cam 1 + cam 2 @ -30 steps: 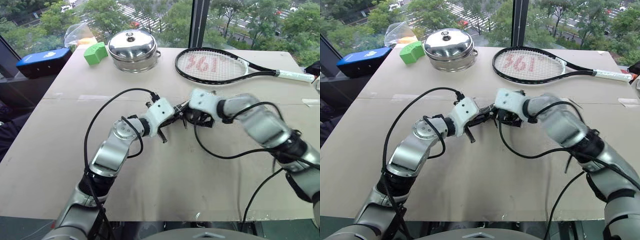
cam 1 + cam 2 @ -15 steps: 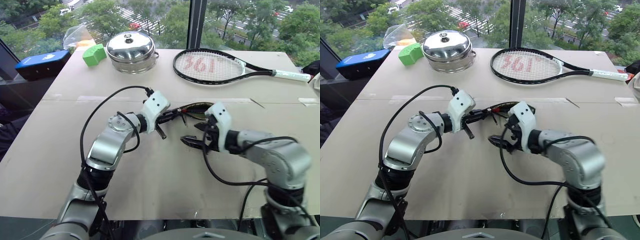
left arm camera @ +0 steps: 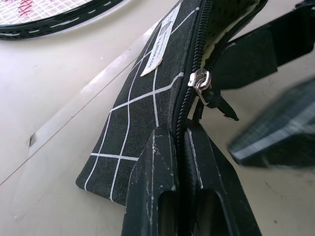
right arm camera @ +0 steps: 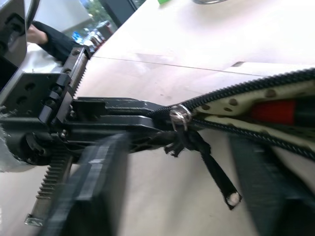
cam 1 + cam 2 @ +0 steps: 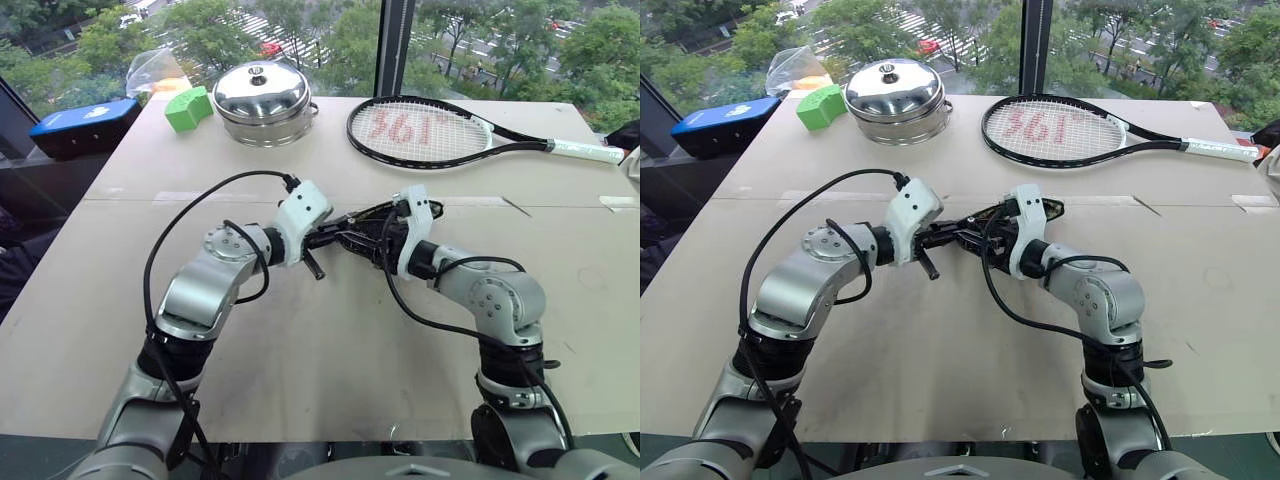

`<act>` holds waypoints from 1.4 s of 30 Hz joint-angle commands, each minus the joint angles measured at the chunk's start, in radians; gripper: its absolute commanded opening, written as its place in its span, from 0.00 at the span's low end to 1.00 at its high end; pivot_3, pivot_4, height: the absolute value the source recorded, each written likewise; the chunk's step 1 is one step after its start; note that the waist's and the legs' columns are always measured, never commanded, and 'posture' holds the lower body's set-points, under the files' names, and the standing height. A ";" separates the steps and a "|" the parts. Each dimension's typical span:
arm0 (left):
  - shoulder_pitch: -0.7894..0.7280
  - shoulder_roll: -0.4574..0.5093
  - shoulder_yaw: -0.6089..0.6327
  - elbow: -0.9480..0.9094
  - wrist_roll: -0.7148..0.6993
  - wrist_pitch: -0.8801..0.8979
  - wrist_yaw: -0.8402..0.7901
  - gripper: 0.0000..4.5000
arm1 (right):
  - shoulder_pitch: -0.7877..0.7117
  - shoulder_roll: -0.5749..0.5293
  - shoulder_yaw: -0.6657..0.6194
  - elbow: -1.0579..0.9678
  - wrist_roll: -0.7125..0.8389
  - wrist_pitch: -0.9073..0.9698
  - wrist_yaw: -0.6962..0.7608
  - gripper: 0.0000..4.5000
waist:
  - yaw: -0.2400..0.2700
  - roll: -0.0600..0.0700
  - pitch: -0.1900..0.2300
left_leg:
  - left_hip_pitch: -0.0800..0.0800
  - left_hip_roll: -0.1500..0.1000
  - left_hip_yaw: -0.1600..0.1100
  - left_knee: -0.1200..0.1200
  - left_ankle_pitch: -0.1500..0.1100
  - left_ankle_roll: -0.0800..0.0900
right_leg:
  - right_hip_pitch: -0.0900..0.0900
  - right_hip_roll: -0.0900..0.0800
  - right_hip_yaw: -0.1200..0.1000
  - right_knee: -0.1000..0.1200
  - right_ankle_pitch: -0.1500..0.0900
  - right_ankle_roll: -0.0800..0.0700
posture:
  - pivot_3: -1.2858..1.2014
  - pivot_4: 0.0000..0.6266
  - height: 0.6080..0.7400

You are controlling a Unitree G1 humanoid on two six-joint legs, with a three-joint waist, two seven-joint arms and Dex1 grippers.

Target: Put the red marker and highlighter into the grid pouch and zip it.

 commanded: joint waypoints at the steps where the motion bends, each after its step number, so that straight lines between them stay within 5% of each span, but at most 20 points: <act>1: -0.026 0.009 0.017 -0.051 -0.023 0.005 0.003 0.00 | -0.027 0.008 -0.008 -0.002 0.035 -0.039 -0.003 0.59 | 0.000 0.000 0.000 | 0.000 0.000 0.000 0.000 0.000 0.000 | 0.000 0.000 0.000 0.000 0.000 0.000 | 0.52 0.24 1.00; 5: -0.024 0.011 0.017 -0.060 -0.030 0.009 0.008 0.00 | -0.024 0.006 0.005 0.012 0.039 -0.051 -0.012 0.59 | -0.001 0.000 0.000 | 0.000 0.000 0.000 0.000 0.000 0.000 | 0.000 0.000 0.000 0.000 0.000 0.000 | 0.52 0.24 1.00; 12: -0.014 0.018 0.009 -0.075 -0.032 0.002 0.010 0.00 | -0.026 -0.003 0.009 0.028 0.047 -0.053 -0.025 0.01 | -0.001 0.000 0.000 | 0.000 0.000 0.000 0.000 0.000 0.000 | 0.000 0.000 0.000 0.000 0.000 0.000 | 0.52 0.24 1.00; 25: 0.004 0.025 0.014 -0.061 -0.019 -0.035 0.026 0.00 | 0.012 -0.081 -0.035 -0.052 0.059 -0.011 -0.087 0.01 | 0.001 0.000 0.000 | 0.000 0.000 0.000 0.000 0.000 0.000 | 0.000 0.000 0.000 -0.001 0.000 0.000 | 0.52 0.24 1.00; 42: 0.039 0.076 0.008 -0.019 0.029 -0.126 0.039 0.00 | 0.090 -0.416 -0.247 -0.111 0.040 0.051 -0.139 0.01 | 0.004 0.001 0.000 | -0.001 0.000 0.000 -0.001 0.000 0.000 | 0.000 0.000 0.000 -0.003 0.000 0.000 | 0.52 0.24 1.00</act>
